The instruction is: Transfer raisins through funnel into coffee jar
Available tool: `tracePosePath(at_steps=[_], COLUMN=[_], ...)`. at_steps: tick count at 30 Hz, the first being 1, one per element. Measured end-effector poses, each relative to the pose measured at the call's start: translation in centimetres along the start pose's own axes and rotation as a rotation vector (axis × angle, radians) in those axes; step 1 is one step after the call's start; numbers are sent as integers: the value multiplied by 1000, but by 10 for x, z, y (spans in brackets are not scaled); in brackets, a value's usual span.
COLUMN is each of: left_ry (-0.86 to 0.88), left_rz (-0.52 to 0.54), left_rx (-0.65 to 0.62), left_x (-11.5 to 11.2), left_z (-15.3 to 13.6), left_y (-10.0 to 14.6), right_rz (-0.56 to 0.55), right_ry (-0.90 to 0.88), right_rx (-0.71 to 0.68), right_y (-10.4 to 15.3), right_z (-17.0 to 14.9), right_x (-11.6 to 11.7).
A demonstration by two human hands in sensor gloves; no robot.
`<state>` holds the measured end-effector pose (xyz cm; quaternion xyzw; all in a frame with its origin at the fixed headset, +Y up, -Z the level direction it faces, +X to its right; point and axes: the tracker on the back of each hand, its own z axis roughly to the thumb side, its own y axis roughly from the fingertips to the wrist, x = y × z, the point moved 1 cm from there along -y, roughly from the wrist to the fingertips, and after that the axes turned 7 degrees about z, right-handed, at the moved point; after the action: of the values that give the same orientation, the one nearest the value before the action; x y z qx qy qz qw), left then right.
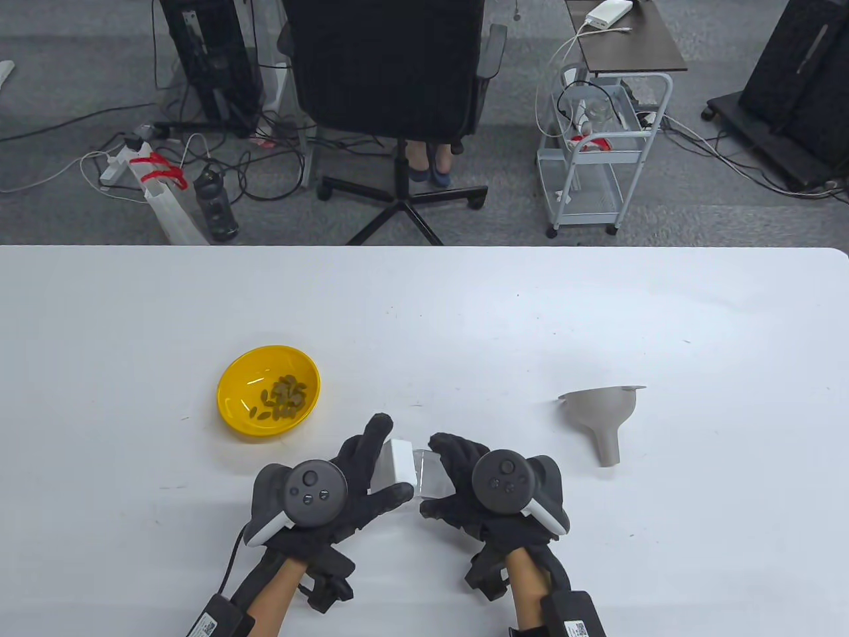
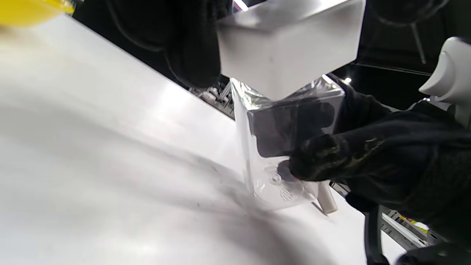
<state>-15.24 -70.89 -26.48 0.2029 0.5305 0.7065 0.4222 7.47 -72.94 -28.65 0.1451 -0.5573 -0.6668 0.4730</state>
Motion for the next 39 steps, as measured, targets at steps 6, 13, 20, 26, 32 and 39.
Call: tracePosePath(at_steps=[6, 13, 20, 26, 32, 39], left_ry=[-100, -87, 6, -113, -552, -653], left_rz=[-3, 67, 203, 259, 76, -180], left_rx=[-130, -56, 30, 48, 50, 72], left_x=[-4, -2, 11, 19, -5, -37], left_z=[9, 4, 0, -7, -18, -34], left_y=[1, 0, 4, 6, -1, -5], right_rz=[-9, 25, -25, -88, -136, -141], right_ry=[-23, 32, 15, -79, -128, -146], right_rx=[-8, -11, 22, 65, 87, 97], right_y=[1, 0, 0, 6, 9, 10], right_z=[0, 3, -1, -16, -22, -25], right_x=[-1, 1, -2, -11, -16, -17])
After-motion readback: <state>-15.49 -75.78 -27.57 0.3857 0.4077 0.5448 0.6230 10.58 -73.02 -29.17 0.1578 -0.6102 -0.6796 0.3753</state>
